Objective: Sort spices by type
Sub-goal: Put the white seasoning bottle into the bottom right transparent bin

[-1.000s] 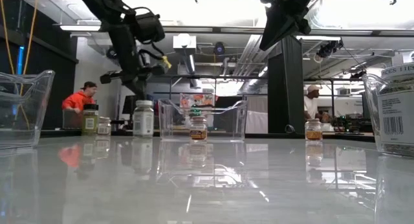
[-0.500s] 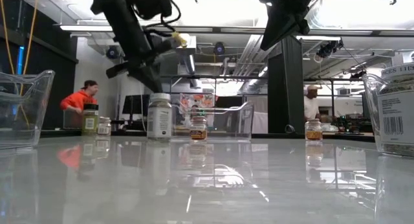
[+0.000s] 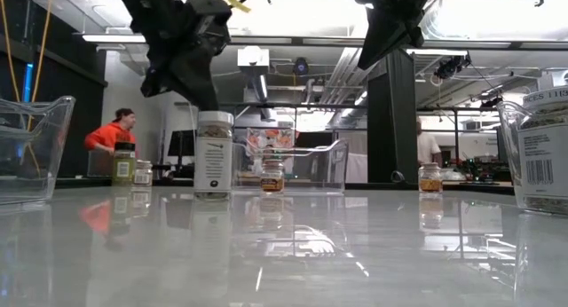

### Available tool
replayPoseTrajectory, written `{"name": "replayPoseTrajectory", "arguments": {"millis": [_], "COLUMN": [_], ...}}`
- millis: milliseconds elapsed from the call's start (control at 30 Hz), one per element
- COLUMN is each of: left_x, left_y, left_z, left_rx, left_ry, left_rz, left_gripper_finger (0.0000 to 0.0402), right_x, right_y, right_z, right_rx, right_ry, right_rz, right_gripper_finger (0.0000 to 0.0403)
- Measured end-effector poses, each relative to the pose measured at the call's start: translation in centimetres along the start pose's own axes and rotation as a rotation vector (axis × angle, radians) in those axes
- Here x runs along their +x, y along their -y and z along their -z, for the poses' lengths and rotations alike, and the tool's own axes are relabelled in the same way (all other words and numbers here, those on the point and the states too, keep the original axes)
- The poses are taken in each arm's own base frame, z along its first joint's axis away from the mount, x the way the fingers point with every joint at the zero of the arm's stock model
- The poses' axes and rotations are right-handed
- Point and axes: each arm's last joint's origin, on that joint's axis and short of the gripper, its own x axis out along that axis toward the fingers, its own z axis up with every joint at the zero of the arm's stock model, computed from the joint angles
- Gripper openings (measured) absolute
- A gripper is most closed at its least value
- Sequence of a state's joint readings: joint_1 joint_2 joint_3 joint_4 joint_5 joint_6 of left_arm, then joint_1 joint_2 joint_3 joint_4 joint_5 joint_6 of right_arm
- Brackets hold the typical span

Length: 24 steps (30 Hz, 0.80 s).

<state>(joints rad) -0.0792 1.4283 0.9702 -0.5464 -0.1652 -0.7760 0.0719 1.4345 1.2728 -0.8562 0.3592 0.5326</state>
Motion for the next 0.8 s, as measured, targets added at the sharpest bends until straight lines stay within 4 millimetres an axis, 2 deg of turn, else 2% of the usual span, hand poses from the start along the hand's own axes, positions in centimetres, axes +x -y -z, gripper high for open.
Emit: {"name": "replayPoseTrajectory", "arguments": {"millis": [233,367,500,800], "left_x": [-3.8,-5.3,-6.1,-6.7], "left_y": [0.5,0.7,1.2,3.0], "left_z": [-3.0,-4.5,-6.1,-9.9], "left_rx": [0.134,0.250,0.334,0.462], "left_ry": [0.075,0.099,0.108,0.186], "left_rz": [0.086,0.139,0.215,0.244], "left_gripper_finger": [0.0003,0.0034,0.0097,0.0279], "right_x": [-0.1,-0.7,-2.8,-8.3], "right_y": [0.0,0.3,1.1,3.9], "right_z": [0.0,-0.1,-0.2,0.3], "right_rx": [-0.016,-0.010,0.024,0.129], "right_ry": [0.003,0.019,0.077,0.218], "right_rz": [-0.002,-0.011,-0.039,-0.104], "right_gripper_finger": [0.0000,0.0000,0.0000,0.0000]}}
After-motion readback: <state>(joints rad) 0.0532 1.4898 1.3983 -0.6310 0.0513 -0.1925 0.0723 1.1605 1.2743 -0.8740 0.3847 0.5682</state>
